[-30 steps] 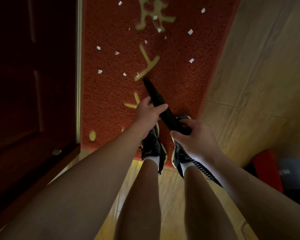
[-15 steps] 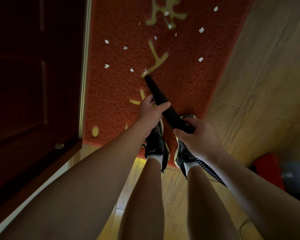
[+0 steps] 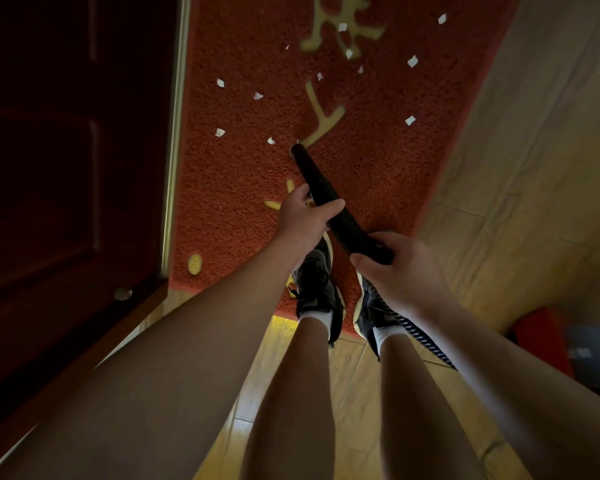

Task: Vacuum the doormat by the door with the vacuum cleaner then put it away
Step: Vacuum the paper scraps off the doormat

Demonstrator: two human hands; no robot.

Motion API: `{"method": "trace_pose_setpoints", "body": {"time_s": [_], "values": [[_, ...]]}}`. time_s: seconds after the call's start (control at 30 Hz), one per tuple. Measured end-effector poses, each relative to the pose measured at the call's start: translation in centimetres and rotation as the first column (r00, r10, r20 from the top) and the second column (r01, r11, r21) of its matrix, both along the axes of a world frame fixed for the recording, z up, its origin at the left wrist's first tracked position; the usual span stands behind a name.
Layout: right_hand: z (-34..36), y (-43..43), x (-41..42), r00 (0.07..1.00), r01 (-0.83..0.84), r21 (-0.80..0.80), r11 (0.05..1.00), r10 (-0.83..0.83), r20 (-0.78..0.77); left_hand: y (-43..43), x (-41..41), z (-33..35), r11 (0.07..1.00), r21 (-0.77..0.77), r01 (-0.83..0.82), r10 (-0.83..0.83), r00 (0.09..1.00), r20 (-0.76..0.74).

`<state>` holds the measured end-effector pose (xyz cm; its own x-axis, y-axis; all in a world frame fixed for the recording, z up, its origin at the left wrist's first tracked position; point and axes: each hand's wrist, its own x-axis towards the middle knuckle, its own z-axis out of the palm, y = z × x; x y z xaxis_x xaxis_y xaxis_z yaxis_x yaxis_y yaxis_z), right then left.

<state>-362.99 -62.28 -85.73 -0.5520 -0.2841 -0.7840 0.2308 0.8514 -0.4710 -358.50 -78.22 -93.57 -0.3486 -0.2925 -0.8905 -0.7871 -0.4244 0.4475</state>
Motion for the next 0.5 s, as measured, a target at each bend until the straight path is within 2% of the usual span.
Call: {"method": "trace_pose_setpoints", "body": {"time_s": [0.5], "values": [[-0.02, -0.57, -0.11, 1.000, -0.009, -0.008, 1.000, 0.009, -0.007, -0.68, -0.08, -0.06, 1.000, 0.003, 0.019, -0.019, 1.000, -0.015]]}}
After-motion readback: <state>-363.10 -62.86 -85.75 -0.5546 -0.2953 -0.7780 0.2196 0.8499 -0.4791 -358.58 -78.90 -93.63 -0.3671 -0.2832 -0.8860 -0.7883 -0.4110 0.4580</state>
